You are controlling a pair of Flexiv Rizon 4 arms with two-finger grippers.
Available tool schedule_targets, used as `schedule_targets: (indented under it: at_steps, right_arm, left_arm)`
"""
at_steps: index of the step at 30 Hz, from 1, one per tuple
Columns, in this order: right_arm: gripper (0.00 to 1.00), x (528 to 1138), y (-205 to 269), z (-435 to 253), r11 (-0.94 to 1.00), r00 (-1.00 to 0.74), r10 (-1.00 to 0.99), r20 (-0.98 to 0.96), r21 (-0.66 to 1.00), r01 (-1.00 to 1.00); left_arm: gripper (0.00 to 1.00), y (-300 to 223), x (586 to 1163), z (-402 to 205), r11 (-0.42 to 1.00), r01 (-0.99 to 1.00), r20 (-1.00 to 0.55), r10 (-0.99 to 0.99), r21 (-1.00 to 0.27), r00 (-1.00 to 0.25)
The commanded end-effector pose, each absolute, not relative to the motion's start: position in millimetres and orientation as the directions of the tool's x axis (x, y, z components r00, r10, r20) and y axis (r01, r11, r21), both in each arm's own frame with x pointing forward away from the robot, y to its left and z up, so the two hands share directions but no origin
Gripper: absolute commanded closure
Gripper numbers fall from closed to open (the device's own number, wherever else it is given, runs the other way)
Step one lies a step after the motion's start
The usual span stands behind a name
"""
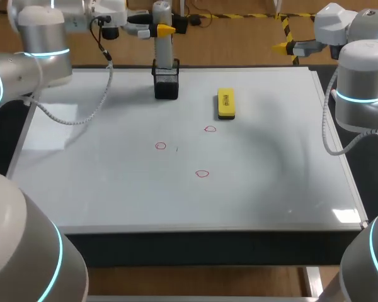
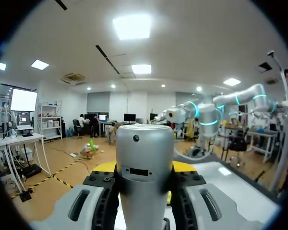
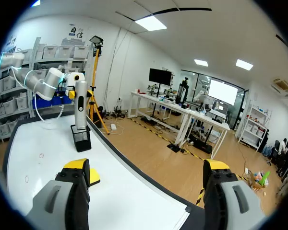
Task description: Pick up the inspection probe, press it on each red-marked spot on the whiteboard one by one, put down the probe, pick up the eraser, and wipe off all the red marks.
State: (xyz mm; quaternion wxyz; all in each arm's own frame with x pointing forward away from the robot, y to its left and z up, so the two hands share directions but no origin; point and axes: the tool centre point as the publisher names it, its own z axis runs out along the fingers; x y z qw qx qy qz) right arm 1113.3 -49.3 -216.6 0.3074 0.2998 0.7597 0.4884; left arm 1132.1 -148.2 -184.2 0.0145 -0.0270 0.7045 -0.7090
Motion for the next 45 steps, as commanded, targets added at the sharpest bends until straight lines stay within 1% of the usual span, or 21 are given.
schedule_targets:
  at_steps: [1,9,22,35,45]
  right_arm:
    - [0.00,1114,-50,-216,0.344,-0.632,0.755,-0.174,0.926,0.156]
    - [0.00,1114,-50,-216,0.344,-0.632,0.755,-0.174,0.926,0.156]
    - [0.00,1114,-50,-216,0.344,-0.632,0.755,-0.174,0.926,0.156]
    - [0.00,1114,-50,-216,0.344,-0.632,0.755,-0.174,0.926,0.156]
    - [0.00,1114,-50,-216,0.344,-0.632,0.755,-0.174,0.926,0.156]
  left_arm:
    - [1.00,-146,1122,-165,0.019,-0.010,0.007,-0.150,-1.000,-0.989]
    - [1.00,-120,1116,-145,-0.008,0.016,-0.014,-0.195,-1.000,-0.981]
    - [1.00,-64,1100,-142,-0.016,0.049,-0.041,-0.307,-0.999,-0.951]
    - [1.00,-9,1085,-160,0.013,0.032,-0.035,-0.397,-0.999,-0.917]
    - [1.00,26,1074,-180,0.008,0.005,-0.008,-0.452,-1.000,-0.892]
